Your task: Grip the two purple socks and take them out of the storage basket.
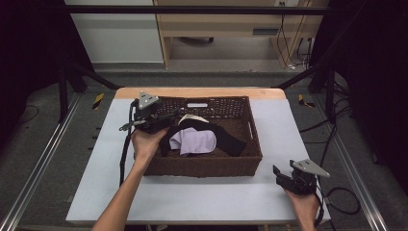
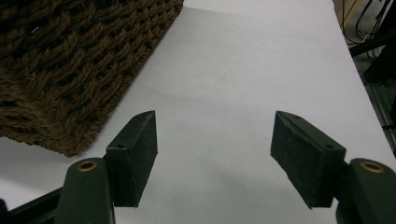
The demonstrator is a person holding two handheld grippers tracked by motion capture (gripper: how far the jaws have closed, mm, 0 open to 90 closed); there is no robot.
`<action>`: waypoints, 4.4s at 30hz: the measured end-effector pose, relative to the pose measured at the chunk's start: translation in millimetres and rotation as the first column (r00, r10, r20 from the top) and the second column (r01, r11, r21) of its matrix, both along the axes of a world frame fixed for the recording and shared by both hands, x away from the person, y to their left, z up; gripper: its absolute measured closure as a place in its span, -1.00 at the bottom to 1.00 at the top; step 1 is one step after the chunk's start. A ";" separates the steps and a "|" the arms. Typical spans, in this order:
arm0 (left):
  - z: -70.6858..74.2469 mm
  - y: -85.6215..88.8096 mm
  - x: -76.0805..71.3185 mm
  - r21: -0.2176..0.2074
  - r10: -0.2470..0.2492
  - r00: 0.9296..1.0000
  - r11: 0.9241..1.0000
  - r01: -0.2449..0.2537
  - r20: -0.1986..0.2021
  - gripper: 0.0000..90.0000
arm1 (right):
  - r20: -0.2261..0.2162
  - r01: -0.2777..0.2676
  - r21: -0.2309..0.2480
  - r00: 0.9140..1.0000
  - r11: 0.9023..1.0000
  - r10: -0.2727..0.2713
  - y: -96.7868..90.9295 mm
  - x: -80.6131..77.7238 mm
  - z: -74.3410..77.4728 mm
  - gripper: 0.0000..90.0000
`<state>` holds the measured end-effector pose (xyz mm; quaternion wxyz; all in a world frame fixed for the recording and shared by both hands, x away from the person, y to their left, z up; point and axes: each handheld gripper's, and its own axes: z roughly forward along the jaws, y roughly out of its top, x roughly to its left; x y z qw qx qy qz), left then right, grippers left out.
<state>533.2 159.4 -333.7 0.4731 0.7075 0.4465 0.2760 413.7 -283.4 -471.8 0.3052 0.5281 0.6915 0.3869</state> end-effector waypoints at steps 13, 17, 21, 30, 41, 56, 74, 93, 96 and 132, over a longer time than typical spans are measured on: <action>-26.1 -18.2 23.8 0.060 0.020 0.999 0.998 -0.017 -0.044 -0.24 | -0.003 -0.003 0.002 1.000 1.000 0.003 -0.1 0.4 -0.3 -0.29; -34.7 -20.6 30.8 0.073 0.010 0.995 0.997 -0.003 -0.095 -0.22 | -0.002 -0.003 0.002 1.000 1.000 0.003 -0.3 0.4 -0.3 -0.29; -43.1 -23.4 33.0 0.104 0.002 0.992 0.995 0.011 -0.124 -0.19 | -0.002 -0.003 -0.001 1.000 1.000 0.003 -0.4 0.7 -0.6 -0.30; -55.2 -31.1 35.1 0.170 -0.033 0.979 0.983 0.068 -0.202 -0.06 | -0.008 -0.005 -0.006 1.000 1.000 0.005 0.4 1.5 -1.4 -0.30; -65.6 -36.9 38.6 0.239 -0.018 0.954 0.966 0.093 -0.298 -0.01 | -0.006 -0.011 -0.004 1.000 1.000 0.011 0.3 1.2 -1.1 -0.29; -81.3 -46.5 43.4 0.298 -0.030 0.903 0.939 0.172 -0.428 0.33 | -0.013 -0.013 -0.005 1.000 1.000 0.013 1.1 2.0 -1.9 -0.29; -60.6 -36.1 31.0 0.181 -0.119 0.957 0.969 0.170 -0.264 0.84 | -0.012 -0.007 -0.006 1.000 1.000 0.007 -0.9 0.9 -1.8 -0.29; 0.0 -15.7 -5.4 -0.003 -0.159 0.986 0.987 0.160 0.055 0.86 | -0.011 -0.004 -0.002 1.000 1.000 0.004 -0.9 0.7 -1.3 -0.29; 7.1 -13.1 -14.4 -0.032 -0.171 0.982 0.984 0.174 0.075 0.86 | -0.010 -0.004 -0.003 1.000 1.000 0.004 -1.4 0.6 -1.1 -0.29; 52.1 15.7 -137.0 -0.074 -0.348 0.904 0.924 0.376 0.249 0.85 | -0.002 0.001 -0.013 1.000 1.000 -0.001 -3.2 -1.8 -0.8 -0.29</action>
